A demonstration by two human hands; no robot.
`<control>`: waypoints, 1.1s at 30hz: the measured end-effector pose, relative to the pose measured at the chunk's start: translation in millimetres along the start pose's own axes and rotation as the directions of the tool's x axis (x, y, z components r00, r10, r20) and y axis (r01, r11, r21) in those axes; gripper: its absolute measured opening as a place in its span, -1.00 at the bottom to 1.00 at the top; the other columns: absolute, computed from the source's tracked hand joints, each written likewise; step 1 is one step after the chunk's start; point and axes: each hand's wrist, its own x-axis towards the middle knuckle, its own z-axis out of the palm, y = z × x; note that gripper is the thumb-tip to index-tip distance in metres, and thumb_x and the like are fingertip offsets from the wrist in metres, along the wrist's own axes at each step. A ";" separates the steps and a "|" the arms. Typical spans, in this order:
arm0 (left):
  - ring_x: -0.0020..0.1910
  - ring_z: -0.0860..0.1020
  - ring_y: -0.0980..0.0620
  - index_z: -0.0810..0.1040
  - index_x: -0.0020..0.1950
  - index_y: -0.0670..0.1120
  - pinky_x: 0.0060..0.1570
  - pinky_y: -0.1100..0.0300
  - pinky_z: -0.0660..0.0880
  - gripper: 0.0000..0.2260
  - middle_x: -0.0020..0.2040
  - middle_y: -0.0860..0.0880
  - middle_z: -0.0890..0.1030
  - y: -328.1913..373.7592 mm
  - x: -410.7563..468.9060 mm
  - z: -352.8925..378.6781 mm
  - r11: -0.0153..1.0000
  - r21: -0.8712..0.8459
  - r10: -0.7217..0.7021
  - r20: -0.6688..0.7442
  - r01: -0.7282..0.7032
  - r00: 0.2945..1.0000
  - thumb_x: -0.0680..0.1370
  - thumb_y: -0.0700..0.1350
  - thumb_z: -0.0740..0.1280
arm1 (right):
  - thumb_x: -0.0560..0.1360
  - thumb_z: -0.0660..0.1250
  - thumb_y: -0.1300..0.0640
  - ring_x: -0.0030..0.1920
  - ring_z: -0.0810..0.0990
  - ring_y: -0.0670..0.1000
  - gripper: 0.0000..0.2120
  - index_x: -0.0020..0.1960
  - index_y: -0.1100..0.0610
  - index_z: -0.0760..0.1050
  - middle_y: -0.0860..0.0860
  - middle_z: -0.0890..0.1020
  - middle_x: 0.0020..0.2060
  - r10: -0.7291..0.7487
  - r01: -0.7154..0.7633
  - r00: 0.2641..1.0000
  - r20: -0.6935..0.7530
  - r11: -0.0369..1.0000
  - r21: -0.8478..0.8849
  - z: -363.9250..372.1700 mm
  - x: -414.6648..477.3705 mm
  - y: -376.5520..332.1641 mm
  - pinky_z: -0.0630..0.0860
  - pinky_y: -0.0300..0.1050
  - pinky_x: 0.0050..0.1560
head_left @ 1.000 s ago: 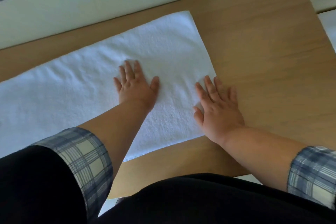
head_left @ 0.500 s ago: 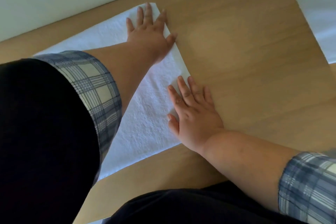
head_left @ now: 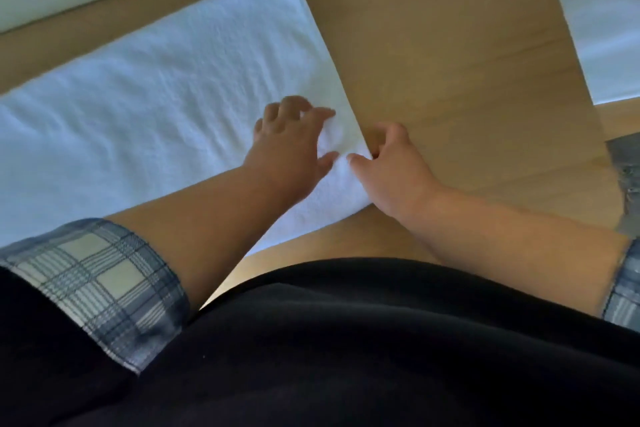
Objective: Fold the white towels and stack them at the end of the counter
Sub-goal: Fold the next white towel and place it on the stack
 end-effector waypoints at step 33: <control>-0.28 0.48 0.21 0.31 -0.12 0.39 -0.37 0.27 0.30 -0.82 -0.15 0.27 0.45 -4.4 -93.3 -83.0 0.922 -0.344 -0.217 -0.079 0.178 0.973 0.60 0.07 0.11 | 0.48 0.13 0.27 -0.29 0.48 -0.04 -0.41 0.38 -0.25 0.35 -0.03 0.48 -0.01 -0.212 0.241 0.965 0.152 0.948 -0.209 9.4 130.8 -170.4 0.36 -0.22 -0.42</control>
